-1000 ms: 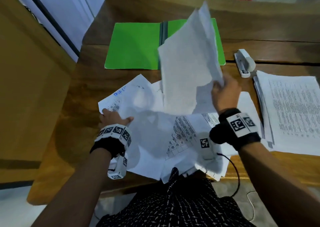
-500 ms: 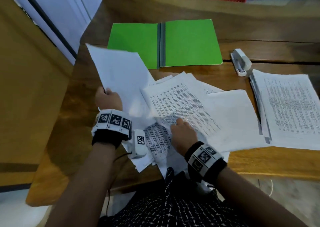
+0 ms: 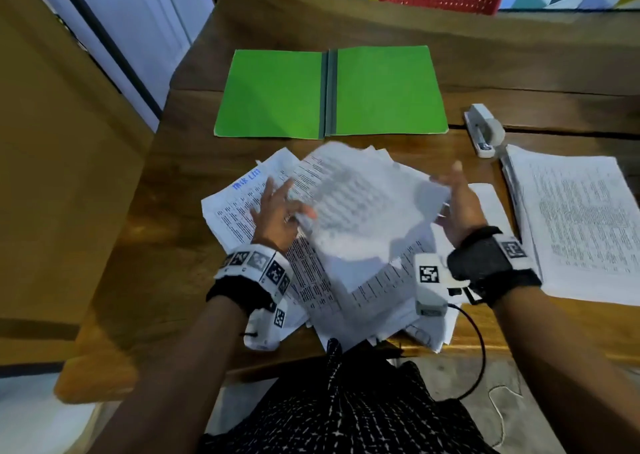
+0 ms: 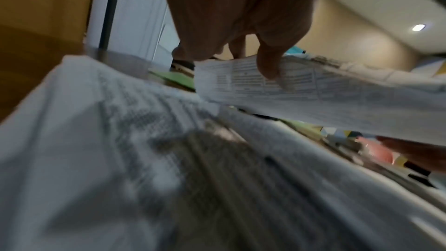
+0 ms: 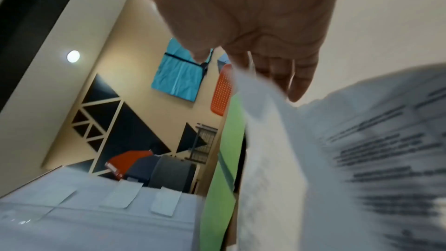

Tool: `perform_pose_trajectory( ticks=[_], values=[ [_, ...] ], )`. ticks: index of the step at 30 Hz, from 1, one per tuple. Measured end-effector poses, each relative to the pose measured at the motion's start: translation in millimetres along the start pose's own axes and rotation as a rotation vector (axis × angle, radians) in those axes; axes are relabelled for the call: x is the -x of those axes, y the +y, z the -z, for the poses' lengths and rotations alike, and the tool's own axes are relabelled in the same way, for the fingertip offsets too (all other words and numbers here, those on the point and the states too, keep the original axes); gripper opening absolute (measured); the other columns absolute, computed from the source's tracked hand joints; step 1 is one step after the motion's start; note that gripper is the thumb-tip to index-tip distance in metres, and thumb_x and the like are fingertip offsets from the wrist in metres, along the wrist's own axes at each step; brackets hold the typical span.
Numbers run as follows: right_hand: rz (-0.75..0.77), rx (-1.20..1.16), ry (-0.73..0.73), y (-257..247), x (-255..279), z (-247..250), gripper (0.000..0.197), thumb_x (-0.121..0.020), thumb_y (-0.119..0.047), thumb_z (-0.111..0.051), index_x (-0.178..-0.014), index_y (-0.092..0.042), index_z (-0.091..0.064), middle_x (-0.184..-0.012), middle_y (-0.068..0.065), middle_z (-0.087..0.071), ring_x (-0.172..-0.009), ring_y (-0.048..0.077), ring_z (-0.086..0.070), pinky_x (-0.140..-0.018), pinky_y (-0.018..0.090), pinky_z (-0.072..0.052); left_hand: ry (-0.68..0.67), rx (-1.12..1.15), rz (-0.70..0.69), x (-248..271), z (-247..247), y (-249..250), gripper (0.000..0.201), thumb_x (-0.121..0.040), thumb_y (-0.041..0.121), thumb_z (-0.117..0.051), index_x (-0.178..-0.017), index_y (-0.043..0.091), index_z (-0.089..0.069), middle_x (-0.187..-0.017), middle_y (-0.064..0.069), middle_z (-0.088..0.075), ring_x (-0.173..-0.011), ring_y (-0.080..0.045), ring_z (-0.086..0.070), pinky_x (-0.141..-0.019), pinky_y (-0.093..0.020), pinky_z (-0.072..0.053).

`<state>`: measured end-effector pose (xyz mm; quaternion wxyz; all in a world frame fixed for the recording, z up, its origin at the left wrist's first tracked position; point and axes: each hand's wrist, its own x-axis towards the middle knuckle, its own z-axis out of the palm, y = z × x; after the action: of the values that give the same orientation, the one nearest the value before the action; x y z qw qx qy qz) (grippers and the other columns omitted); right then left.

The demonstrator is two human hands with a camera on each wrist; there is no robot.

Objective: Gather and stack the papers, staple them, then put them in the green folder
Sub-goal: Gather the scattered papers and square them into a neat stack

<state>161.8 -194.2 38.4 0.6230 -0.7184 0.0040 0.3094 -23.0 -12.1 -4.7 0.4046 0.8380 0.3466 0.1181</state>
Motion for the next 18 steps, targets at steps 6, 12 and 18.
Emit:
perform_pose_trajectory(
  ticks=[6, 12, 18],
  values=[
    [0.022, 0.860, 0.006, 33, -18, 5, 0.051, -0.086, -0.039, -0.059, -0.124, -0.006, -0.049, -0.129, 0.020, -0.052, -0.116, 0.035, -0.052, -0.097, 0.040, -0.041, -0.209, -0.061, 0.122, 24, -5, -1, 0.047, -0.084, -0.005, -0.056, -0.129, 0.010, -0.054, -0.156, -0.006, -0.023, -0.148, -0.020, 0.002, -0.118, -0.047, 0.005],
    [-0.071, 1.107, -0.021, 30, -3, -24, 0.071, -0.077, -0.038, -0.068, -0.129, 0.000, -0.041, -0.135, 0.022, -0.045, -0.125, 0.037, -0.043, -0.105, 0.046, -0.037, 0.204, 0.177, 0.714, 8, -2, 0, 0.066, -0.088, 0.021, -0.059, -0.143, 0.004, -0.026, -0.149, -0.022, -0.027, -0.137, -0.037, -0.029, -0.113, -0.040, -0.025],
    [-0.014, 1.057, -0.170, 30, 12, -51, 0.052, -0.080, -0.018, -0.064, -0.126, -0.004, -0.044, -0.130, 0.019, -0.049, -0.121, 0.038, -0.044, -0.102, 0.044, -0.039, 0.051, 0.425, 0.821, 2, -23, 0, 0.078, -0.084, 0.013, -0.066, -0.143, -0.004, -0.018, -0.149, -0.024, -0.029, -0.134, -0.036, -0.037, -0.110, -0.044, -0.035]
  ],
)
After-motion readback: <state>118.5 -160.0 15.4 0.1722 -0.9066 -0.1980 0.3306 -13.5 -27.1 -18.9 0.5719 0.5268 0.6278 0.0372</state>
